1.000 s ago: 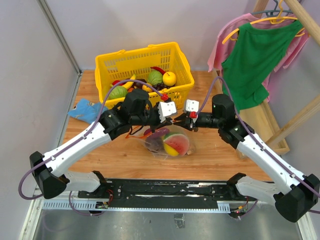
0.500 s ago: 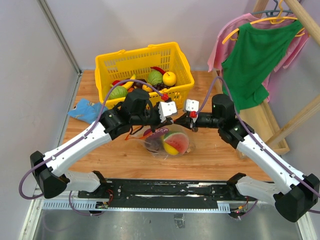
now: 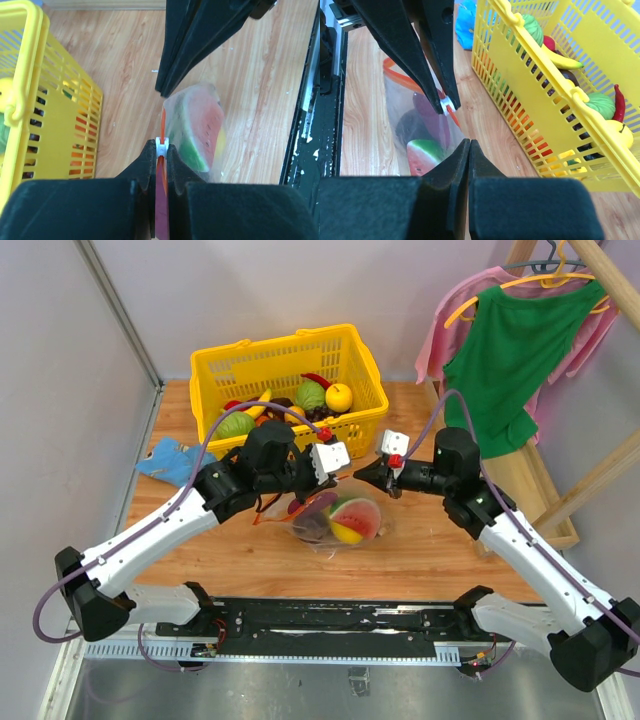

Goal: Place the food in the zip-top bag and seal the zipper
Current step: Zip the zipper food storage bag at the center of the board.

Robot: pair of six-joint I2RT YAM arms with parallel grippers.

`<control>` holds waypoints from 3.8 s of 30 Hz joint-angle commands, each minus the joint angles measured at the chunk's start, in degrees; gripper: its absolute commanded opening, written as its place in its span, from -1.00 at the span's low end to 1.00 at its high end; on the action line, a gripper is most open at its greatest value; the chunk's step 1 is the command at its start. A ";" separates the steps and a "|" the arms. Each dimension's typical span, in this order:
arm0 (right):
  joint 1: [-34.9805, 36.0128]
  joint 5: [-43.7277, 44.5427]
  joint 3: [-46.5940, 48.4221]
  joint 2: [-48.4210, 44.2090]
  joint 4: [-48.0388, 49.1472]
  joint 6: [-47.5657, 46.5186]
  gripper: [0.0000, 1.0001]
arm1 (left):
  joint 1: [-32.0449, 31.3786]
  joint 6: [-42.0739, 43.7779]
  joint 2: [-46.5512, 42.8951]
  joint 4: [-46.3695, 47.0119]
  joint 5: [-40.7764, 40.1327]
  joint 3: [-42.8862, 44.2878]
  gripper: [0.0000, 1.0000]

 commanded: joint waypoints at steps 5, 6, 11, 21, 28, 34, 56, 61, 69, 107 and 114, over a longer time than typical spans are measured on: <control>-1.62 -6.11 1.63 0.37 0.74 -0.17 -0.71 | 0.02 0.21 -1.27 -1.26 -0.15 0.43 -0.99; -1.49 -7.26 1.96 0.90 0.70 0.01 -0.60 | 0.02 0.27 -0.93 -0.87 0.29 0.74 -0.99; -0.51 -10.19 2.68 2.23 -0.75 -1.60 -0.31 | 0.02 0.59 0.96 -1.29 1.48 2.49 -0.99; -0.13 -9.54 4.05 5.57 -0.63 -2.38 -0.41 | 0.02 0.64 1.68 -0.93 4.03 2.64 -0.99; 0.00 -9.93 4.21 6.82 -0.79 -2.78 -0.87 | 0.02 0.56 1.87 -0.74 4.49 2.46 -0.99; -0.28 -2.45 3.95 5.22 -1.88 -2.43 -0.99 | 0.02 0.07 0.90 -1.51 2.64 1.08 -0.99; -7.72 15.70 -2.56 -0.73 4.07 9.78 -0.99 | 0.08 -5.03 -5.33 -4.81 -4.14 -6.04 -0.99; -9.96 20.08 -2.14 -0.56 1.69 11.38 -0.99 | 0.06 -5.86 -6.09 -6.15 -6.30 -6.57 -0.99; -10.40 1.54 -0.33 -0.68 -0.10 6.33 -0.54 | 0.07 -4.99 -4.93 -5.71 -5.22 -5.41 -0.99; -1.70 -7.74 8.11 11.27 -10.55 -6.65 -0.99 | 0.03 -2.14 -2.77 -4.50 -1.37 -2.33 -0.99; -4.32 1.28 6.43 8.03 -8.07 -1.74 -0.99 | 0.03 -3.48 -4.37 -4.66 -3.04 -4.08 -0.99</control>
